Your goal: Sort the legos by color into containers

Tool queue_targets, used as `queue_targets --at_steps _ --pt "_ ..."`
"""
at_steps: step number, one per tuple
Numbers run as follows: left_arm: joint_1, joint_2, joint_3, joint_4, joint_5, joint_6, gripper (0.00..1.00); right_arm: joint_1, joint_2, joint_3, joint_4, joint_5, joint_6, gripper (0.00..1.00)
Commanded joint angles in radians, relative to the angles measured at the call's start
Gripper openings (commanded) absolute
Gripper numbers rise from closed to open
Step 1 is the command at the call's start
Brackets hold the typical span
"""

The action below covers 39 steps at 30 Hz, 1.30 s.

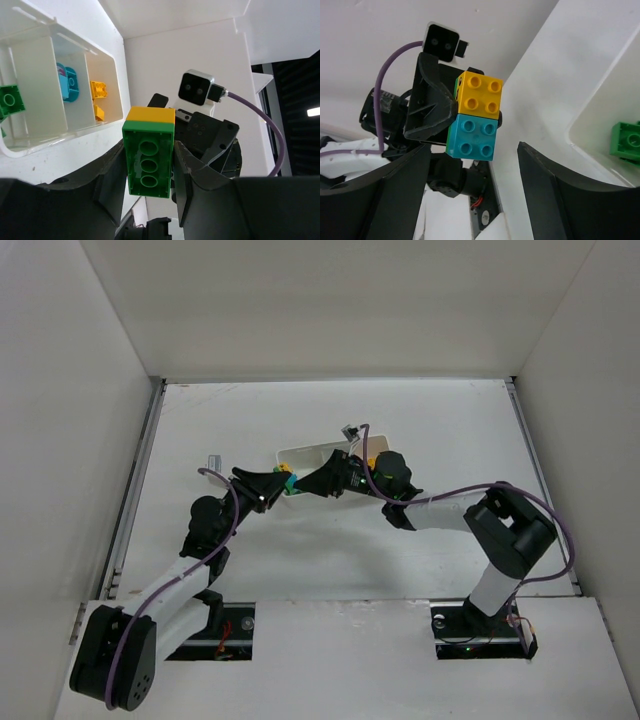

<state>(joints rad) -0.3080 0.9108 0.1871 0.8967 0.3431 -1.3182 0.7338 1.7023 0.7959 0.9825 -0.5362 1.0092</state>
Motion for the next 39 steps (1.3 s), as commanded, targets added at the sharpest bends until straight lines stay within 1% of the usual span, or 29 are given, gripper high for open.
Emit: queue_targets --at_steps 1,3,9,12,16,21,24,30,39 --pt "-0.01 -0.004 0.0 0.11 -0.001 -0.032 0.16 0.002 0.005 0.019 0.154 -0.051 0.061 0.74" --pt "-0.016 -0.003 0.003 0.11 -0.001 -0.033 0.16 0.002 0.008 0.017 0.171 -0.054 0.071 0.69" --pt "-0.044 0.007 0.008 0.111 -0.009 -0.032 0.16 -0.007 0.028 0.014 0.197 -0.051 0.097 0.63" --pt "-0.053 0.007 0.006 0.111 -0.019 -0.026 0.16 -0.012 0.033 0.012 0.209 -0.054 0.109 0.56" --pt "-0.053 0.005 0.005 0.111 -0.024 -0.023 0.16 -0.02 0.037 0.011 0.206 -0.051 0.109 0.51" --pt "-0.049 0.002 0.006 0.111 -0.024 -0.021 0.16 -0.021 0.039 0.011 0.205 -0.048 0.112 0.41" --pt "-0.039 -0.003 0.0 0.11 -0.023 -0.019 0.17 -0.032 0.033 0.002 0.208 -0.045 0.112 0.37" --pt "-0.023 0.005 -0.031 0.099 -0.001 0.005 0.18 -0.086 -0.001 -0.035 0.209 -0.039 0.111 0.35" --pt "0.02 0.007 -0.046 0.094 0.043 0.013 0.18 -0.152 -0.02 -0.063 0.202 -0.039 0.112 0.34"
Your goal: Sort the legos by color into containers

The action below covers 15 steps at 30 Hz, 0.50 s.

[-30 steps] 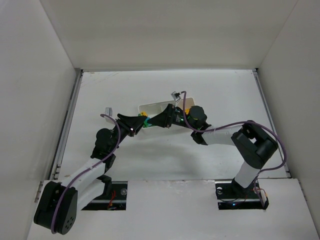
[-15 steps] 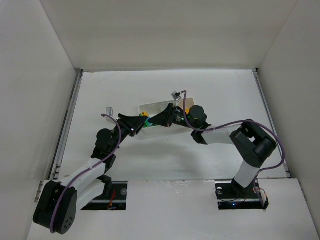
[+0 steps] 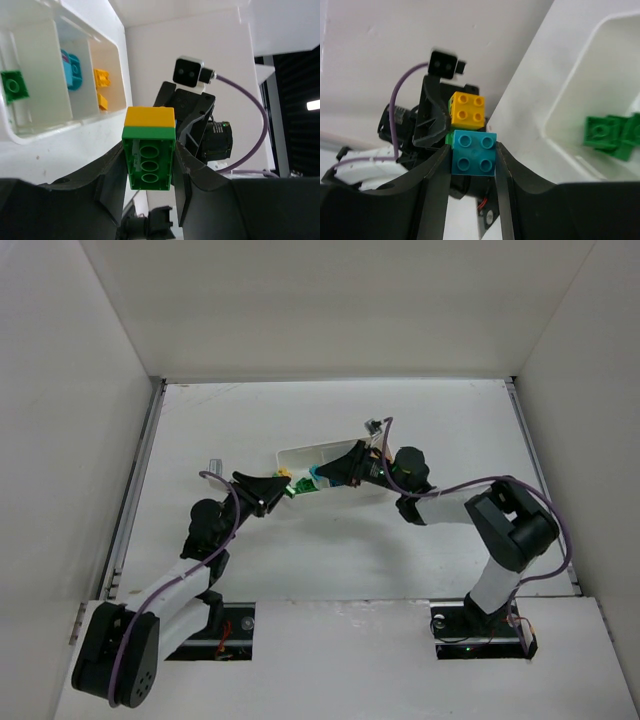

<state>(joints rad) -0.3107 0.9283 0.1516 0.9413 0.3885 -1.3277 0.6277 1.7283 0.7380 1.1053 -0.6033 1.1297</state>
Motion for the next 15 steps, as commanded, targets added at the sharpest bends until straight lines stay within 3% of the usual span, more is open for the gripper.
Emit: queue_targets --at_steps 1,8,12,15 --pt "0.025 -0.013 -0.011 0.047 0.0 0.025 0.18 -0.047 -0.047 -0.006 0.079 0.028 -0.008 0.34" --pt "0.029 -0.019 -0.003 0.03 0.004 0.036 0.18 -0.095 -0.084 -0.026 0.009 0.083 -0.053 0.35" --pt "0.003 -0.011 0.022 0.007 0.006 0.067 0.18 -0.113 -0.143 -0.025 -0.22 0.248 -0.216 0.36" --pt "-0.011 -0.008 0.042 -0.041 0.006 0.108 0.17 -0.093 -0.209 0.01 -0.457 0.463 -0.397 0.37"
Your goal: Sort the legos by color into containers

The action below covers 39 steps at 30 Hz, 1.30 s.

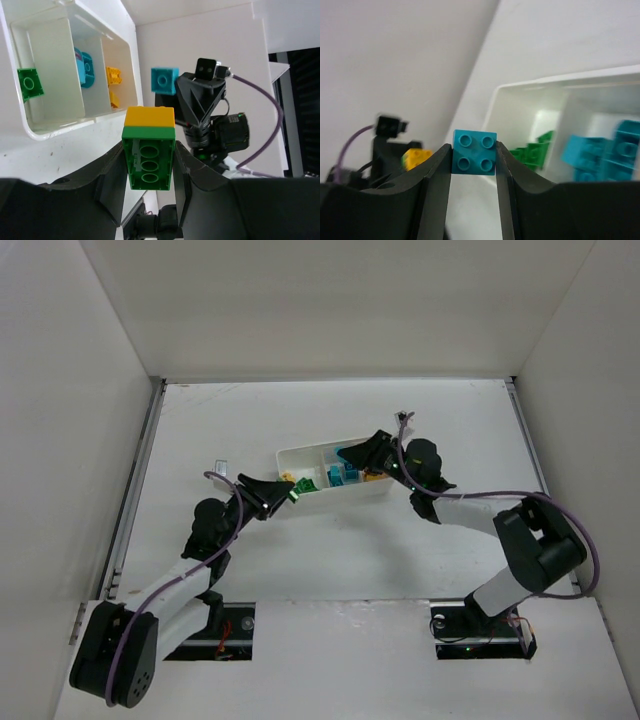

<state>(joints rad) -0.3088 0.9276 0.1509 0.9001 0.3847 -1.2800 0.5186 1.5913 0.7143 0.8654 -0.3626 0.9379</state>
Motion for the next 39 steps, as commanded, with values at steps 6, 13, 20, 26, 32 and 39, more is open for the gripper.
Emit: queue_targets --at_steps 6,13,20,26,32,39 --pt "-0.039 -0.019 0.098 -0.162 -0.006 0.179 0.17 0.128 -0.085 0.114 -0.42 0.514 -0.407 0.38" --pt "-0.127 0.043 0.147 -0.139 0.025 0.222 0.18 0.169 -0.044 0.148 -0.447 0.586 -0.455 0.44" --pt "-0.158 0.099 0.159 -0.064 0.069 0.206 0.18 0.169 -0.053 0.136 -0.439 0.591 -0.441 0.63" --pt "-0.143 0.148 0.156 0.028 0.149 0.14 0.19 0.156 -0.161 0.074 -0.359 0.421 -0.398 0.6" --pt "-0.099 0.276 0.167 0.157 0.316 -0.016 0.18 0.107 -0.212 0.008 -0.142 0.021 -0.265 0.55" --pt "-0.089 0.254 0.11 0.35 0.335 -0.111 0.17 0.059 -0.127 0.025 -0.048 -0.188 -0.113 0.77"
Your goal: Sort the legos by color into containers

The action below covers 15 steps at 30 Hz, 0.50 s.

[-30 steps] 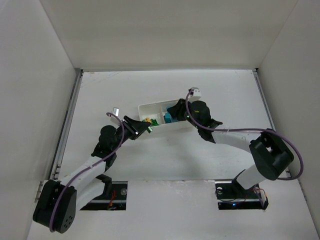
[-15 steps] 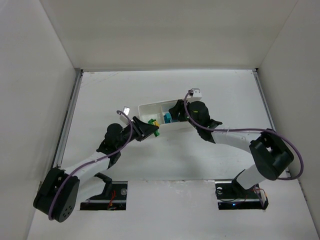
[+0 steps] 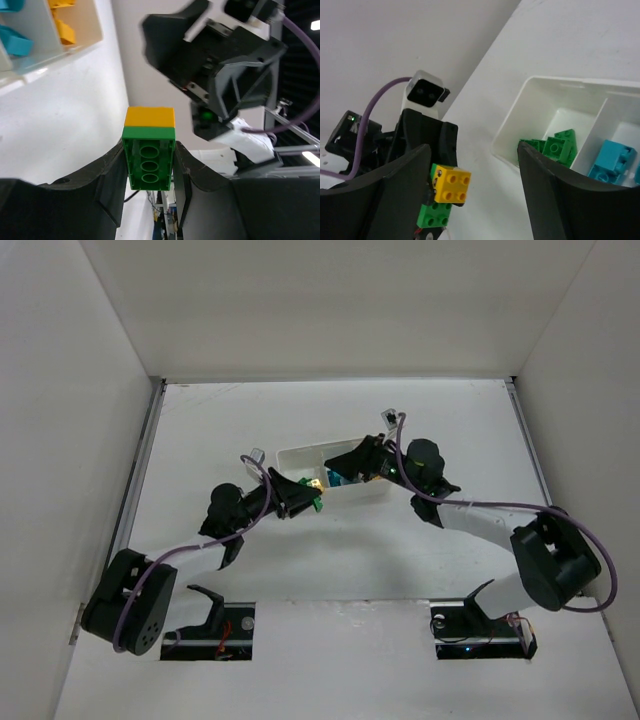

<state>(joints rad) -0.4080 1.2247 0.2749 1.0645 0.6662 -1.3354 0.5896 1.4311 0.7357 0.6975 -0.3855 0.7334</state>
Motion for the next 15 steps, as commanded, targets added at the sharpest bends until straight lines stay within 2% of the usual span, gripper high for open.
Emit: queue_targets --at_steps 1,4,9,15 --pt "0.016 -0.053 -0.017 0.193 0.053 -0.061 0.18 -0.012 0.051 0.01 0.138 -0.193 0.113 0.79" --pt "0.007 -0.062 -0.016 0.209 0.053 -0.067 0.18 -0.007 0.106 0.019 0.216 -0.254 0.185 0.82" --pt "-0.004 -0.062 -0.008 0.216 0.053 -0.065 0.18 -0.007 0.166 0.021 0.345 -0.32 0.29 0.77" --pt "-0.008 -0.028 -0.008 0.218 0.047 -0.062 0.18 -0.023 0.207 0.002 0.497 -0.342 0.388 0.77"
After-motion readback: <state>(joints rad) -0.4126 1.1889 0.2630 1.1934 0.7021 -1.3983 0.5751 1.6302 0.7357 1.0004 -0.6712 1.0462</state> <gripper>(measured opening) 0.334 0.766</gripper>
